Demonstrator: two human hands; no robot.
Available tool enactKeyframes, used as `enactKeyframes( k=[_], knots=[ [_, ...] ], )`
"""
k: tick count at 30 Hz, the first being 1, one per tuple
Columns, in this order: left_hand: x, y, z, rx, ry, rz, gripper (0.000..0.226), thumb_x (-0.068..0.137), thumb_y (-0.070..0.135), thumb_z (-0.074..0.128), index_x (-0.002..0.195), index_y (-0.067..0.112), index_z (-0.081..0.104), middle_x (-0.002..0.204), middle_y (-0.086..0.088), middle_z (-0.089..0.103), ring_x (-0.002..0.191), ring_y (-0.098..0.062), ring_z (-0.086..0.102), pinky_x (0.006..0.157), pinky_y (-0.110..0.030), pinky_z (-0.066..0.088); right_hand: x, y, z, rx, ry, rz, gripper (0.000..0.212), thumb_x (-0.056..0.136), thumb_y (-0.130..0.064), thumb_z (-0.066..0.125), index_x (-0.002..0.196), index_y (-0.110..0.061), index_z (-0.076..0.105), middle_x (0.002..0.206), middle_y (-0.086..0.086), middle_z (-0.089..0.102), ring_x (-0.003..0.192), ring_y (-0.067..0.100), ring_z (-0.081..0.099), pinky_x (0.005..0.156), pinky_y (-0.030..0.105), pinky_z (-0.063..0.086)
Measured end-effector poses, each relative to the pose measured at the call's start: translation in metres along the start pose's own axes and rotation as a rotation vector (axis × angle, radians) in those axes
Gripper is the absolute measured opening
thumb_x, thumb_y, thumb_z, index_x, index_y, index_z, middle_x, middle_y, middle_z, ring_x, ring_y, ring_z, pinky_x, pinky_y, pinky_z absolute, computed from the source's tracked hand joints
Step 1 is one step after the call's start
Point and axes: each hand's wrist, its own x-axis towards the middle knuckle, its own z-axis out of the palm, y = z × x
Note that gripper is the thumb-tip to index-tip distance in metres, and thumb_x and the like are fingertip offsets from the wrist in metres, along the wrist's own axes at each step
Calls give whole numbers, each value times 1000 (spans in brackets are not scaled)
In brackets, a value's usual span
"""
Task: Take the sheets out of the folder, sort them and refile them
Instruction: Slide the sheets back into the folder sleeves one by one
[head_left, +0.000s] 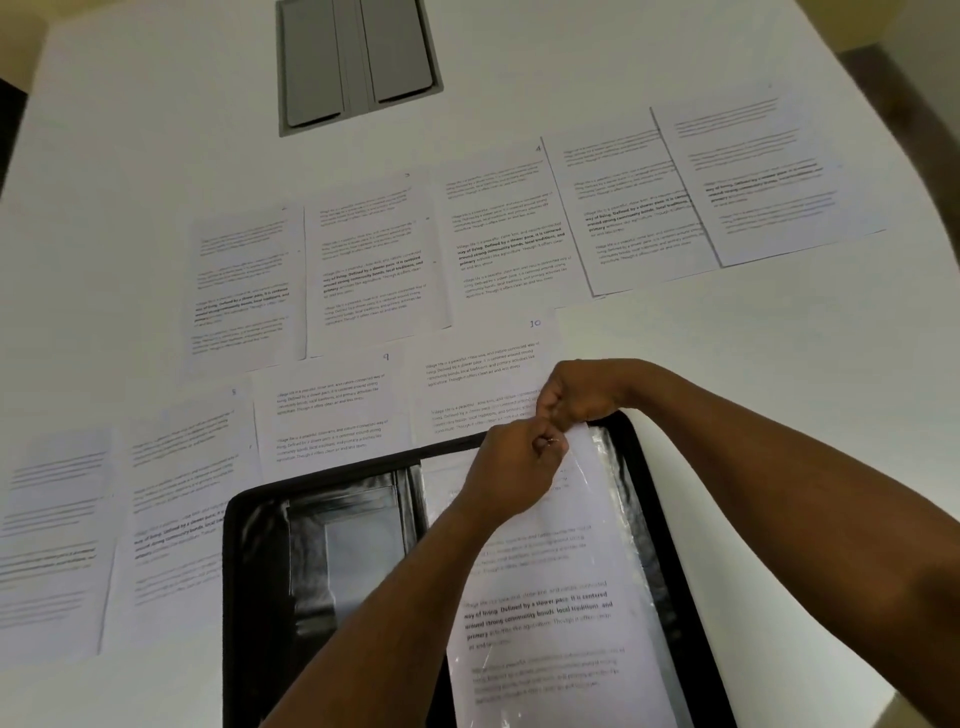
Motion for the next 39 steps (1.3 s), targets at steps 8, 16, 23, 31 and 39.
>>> enactKeyframes(
  k=[8,16,23,31,39],
  knots=[
    [-4,4,-5,-69,34,-12,9,88,23,67,90,14,70,78,9,67,68,6,58,62,-3,42,-19,3,4,218,23,-16,15,90,-11,64,101,-6,74,89,6,70,79,10,60,80,26,51],
    [-9,3,-3,-1,-16,-85,22,86,31,69,104,20,64,81,12,61,73,0,56,71,-17,45,-59,13,38,513,456,124,10,93,-17,61,93,-11,68,89,7,72,76,15,65,69,26,57],
    [-24,-30,-32,288,-158,-133,34,85,28,63,116,19,57,87,5,59,85,-16,58,80,-32,50,-80,26,104,432,650,215,31,79,-42,77,95,-23,58,82,3,69,75,16,64,73,33,52],
    [-56,-68,-57,120,134,-153,26,89,7,58,113,17,60,109,3,57,102,-15,56,87,-22,42,-97,10,150,275,573,181,40,89,-34,67,61,-19,44,62,-5,49,57,5,45,56,19,34],
    [-126,-4,-38,-200,236,-180,34,80,57,67,83,24,62,92,7,63,81,-4,63,71,-17,52,-117,-61,158,758,552,-61,36,89,-26,70,65,-17,45,59,0,48,55,10,49,51,21,43]
  ],
)
